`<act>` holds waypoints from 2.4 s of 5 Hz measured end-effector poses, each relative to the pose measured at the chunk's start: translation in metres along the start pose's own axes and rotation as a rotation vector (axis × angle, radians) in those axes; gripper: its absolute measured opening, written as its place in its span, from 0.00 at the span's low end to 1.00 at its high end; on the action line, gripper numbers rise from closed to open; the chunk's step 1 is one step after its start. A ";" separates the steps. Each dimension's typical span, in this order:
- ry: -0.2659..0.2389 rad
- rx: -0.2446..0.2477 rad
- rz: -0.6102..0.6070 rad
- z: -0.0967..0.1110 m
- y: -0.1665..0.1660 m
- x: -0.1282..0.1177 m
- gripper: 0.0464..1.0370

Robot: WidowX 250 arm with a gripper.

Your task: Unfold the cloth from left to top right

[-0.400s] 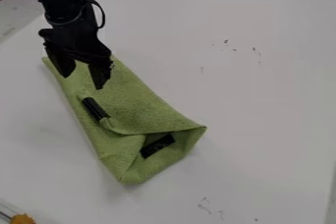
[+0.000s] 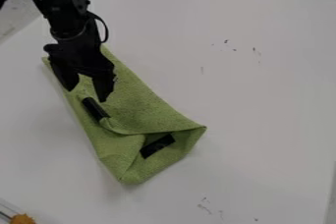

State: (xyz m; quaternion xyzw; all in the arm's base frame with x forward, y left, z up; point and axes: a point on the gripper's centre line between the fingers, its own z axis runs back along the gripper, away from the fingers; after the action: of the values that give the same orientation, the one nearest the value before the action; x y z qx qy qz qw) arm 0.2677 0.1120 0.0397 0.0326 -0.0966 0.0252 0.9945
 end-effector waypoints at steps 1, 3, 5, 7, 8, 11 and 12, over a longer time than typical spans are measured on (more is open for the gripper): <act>-0.014 -0.025 0.001 -0.014 -0.001 -0.001 0.96; -0.017 -0.063 0.003 -0.028 -0.004 -0.001 0.91; -0.021 -0.066 -0.012 -0.029 -0.003 0.004 0.34; 0.008 -0.043 -0.039 -0.019 -0.007 0.019 0.02; -0.045 -0.005 -0.090 0.000 -0.020 0.057 0.01; -0.081 -0.090 -0.261 -0.034 -0.063 0.144 0.01; -0.075 -0.118 -0.274 -0.042 -0.066 0.155 0.03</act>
State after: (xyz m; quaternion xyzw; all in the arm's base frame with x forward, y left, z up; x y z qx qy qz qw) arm 0.4319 0.0556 0.0243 -0.0123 -0.1295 -0.1178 0.9845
